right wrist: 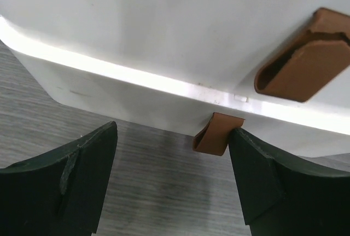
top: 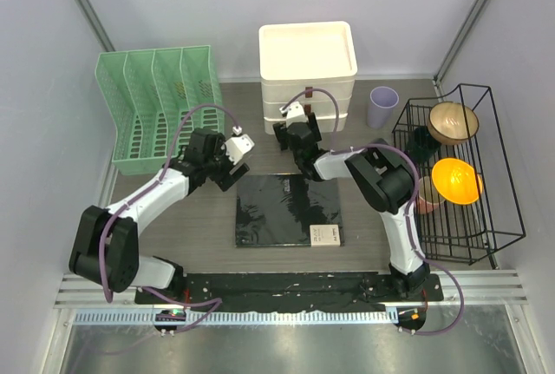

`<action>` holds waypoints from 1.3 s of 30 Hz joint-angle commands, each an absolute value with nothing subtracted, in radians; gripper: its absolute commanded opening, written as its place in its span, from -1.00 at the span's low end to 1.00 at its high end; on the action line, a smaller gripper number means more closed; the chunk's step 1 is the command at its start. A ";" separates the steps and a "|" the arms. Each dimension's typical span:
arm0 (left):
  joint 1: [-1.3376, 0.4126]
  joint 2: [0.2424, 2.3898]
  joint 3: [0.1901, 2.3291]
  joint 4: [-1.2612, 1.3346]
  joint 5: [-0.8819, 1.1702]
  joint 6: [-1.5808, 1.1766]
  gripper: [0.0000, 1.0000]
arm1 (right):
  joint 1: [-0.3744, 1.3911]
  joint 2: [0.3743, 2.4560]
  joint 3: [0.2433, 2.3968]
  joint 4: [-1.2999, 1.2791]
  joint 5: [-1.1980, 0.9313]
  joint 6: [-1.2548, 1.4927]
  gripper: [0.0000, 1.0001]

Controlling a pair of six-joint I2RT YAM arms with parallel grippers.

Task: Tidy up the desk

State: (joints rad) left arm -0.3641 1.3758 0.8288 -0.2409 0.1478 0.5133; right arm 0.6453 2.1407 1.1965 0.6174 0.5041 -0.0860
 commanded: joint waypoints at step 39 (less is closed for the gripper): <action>-0.425 1.379 0.865 -0.321 0.347 0.492 0.71 | 0.680 1.548 0.993 -0.118 0.195 -0.260 0.88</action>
State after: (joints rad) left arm -0.3870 1.4010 0.8413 -0.3130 0.3172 0.5056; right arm 0.6800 1.6493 1.0367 0.0902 0.2928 -0.1684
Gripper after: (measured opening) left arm 0.854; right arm 0.939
